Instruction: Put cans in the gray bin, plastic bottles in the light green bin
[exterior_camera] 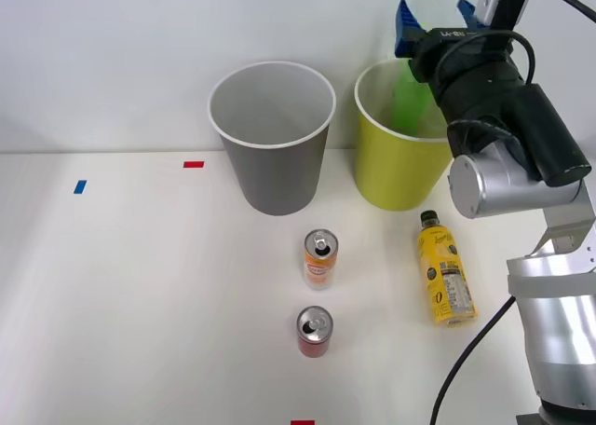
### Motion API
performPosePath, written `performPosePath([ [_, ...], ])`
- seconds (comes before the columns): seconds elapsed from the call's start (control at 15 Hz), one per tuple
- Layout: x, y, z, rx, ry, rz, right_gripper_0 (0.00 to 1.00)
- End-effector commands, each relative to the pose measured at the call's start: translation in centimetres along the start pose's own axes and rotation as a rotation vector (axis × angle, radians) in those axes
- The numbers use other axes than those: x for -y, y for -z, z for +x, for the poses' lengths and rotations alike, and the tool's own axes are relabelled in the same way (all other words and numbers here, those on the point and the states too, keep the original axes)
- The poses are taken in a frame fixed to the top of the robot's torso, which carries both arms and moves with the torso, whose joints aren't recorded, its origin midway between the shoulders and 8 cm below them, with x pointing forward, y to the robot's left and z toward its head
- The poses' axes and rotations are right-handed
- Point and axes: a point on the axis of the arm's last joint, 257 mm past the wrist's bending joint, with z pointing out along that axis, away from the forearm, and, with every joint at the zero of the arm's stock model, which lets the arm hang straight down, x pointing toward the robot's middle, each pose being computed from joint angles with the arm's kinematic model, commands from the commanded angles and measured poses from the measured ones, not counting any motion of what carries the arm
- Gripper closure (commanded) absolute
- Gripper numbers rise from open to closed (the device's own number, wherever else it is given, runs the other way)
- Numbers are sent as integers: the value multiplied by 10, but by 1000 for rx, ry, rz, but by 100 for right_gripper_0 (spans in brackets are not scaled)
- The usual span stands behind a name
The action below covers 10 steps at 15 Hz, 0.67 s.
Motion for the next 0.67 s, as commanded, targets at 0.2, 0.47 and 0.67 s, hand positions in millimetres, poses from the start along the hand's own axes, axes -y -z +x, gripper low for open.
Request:
performPosePath([
  [0.2,-5,14,7,43,13,-25,0],
  [0.47,-1,41,12,123,60,-33,0],
  [0.67,1,67,11,206,94,-42,0],
])
